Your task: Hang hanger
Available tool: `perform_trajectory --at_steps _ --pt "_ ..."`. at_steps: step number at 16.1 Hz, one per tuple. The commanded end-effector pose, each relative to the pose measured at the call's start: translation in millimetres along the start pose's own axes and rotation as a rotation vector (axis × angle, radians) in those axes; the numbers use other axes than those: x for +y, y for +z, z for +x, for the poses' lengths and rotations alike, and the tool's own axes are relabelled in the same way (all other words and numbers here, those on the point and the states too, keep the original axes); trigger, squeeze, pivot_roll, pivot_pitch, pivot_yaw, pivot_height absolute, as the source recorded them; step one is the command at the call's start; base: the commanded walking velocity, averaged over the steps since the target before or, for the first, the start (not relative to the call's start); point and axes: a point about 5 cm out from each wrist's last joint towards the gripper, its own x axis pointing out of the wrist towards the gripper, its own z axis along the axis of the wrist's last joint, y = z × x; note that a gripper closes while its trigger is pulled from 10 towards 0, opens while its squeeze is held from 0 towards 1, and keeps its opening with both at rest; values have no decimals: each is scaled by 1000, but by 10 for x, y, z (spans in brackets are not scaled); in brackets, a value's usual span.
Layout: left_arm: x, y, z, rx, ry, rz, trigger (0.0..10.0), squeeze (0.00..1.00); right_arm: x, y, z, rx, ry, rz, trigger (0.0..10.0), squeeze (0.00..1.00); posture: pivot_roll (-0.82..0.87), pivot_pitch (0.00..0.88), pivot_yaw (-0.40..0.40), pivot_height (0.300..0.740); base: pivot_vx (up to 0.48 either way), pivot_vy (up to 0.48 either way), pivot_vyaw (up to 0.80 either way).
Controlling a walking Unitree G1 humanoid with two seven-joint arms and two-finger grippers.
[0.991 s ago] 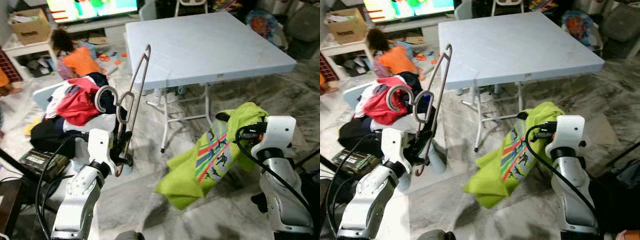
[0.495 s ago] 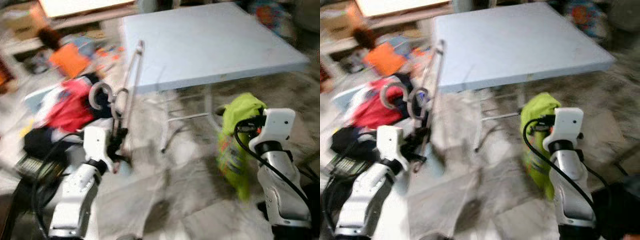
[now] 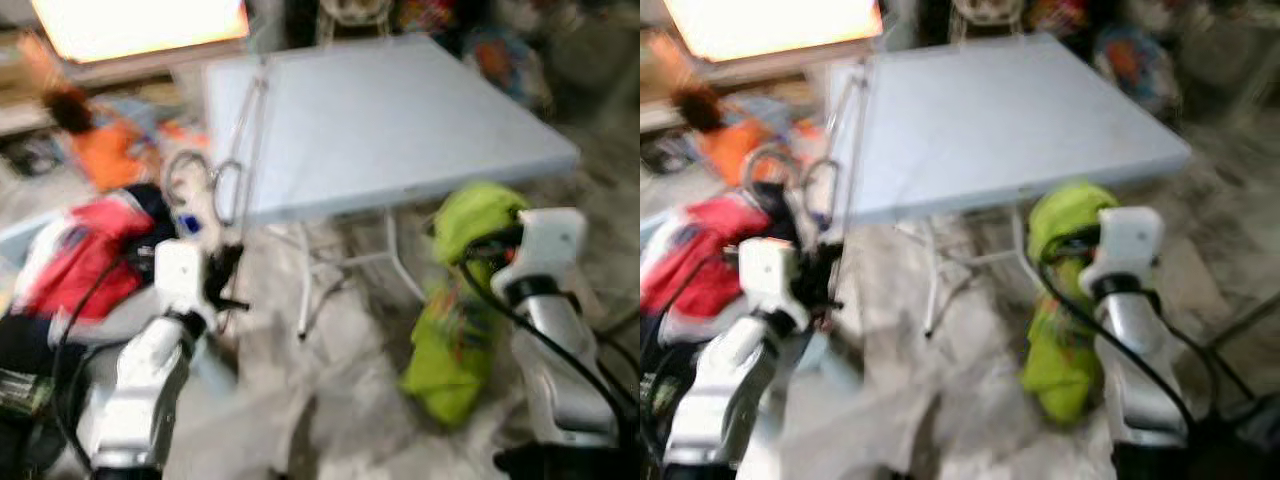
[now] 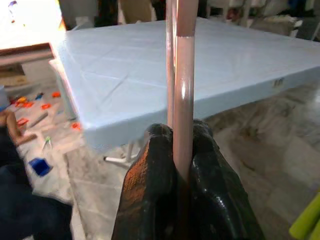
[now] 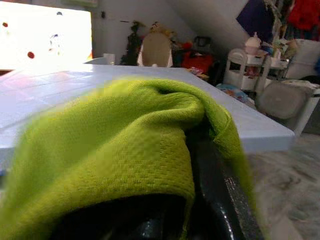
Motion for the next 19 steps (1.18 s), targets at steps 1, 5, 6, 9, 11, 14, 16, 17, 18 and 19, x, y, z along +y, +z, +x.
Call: perform_trajectory --at_steps 1,5,6,9,11,14,16,17,18,19 --pt "-40 71 41 -32 -11 18 10000 0 -39 111 12 -53 -8 -17 10000 0 -34 0 56 740 480 0 0" --pt "-46 88 62 -41 -7 23 10000 0 11 168 54 -80 20 -13 10000 0 -32 0 54 740 472 0 0" --pt "-51 95 67 -44 -4 23 10000 0 23 187 61 -91 26 -2 10000 0 -32 0 54 740 469 0 0" --pt "-62 117 86 -56 18 30 10000 0 38 248 106 -115 54 -19 10000 0 -29 0 51 740 467 0 0" --pt "-78 117 89 -58 21 29 10000 0 58 276 130 -133 81 -38 10000 0 -26 0 48 740 465 0 784" --pt "-125 69 86 -51 16 24 10000 0 76 226 143 -127 71 -11 10000 0 -11 0 33 740 465 0 708" --pt "-143 44 88 -53 27 25 10000 0 87 168 148 -119 68 5 10000 0 12 0 15 740 465 0 216" --pt "-123 55 86 -60 49 29 10000 0 99 169 173 -124 69 16 10000 0 22 0 8 740 454 0 0" --pt "-90 69 67 -68 84 36 10000 0 104 188 215 -137 76 22 10000 0 37 0 -4 740 390 0 0" --pt "-74 61 42 -72 110 31 10000 0 102 199 249 -148 80 20 10000 0 57 0 -14 740 352 0 0"
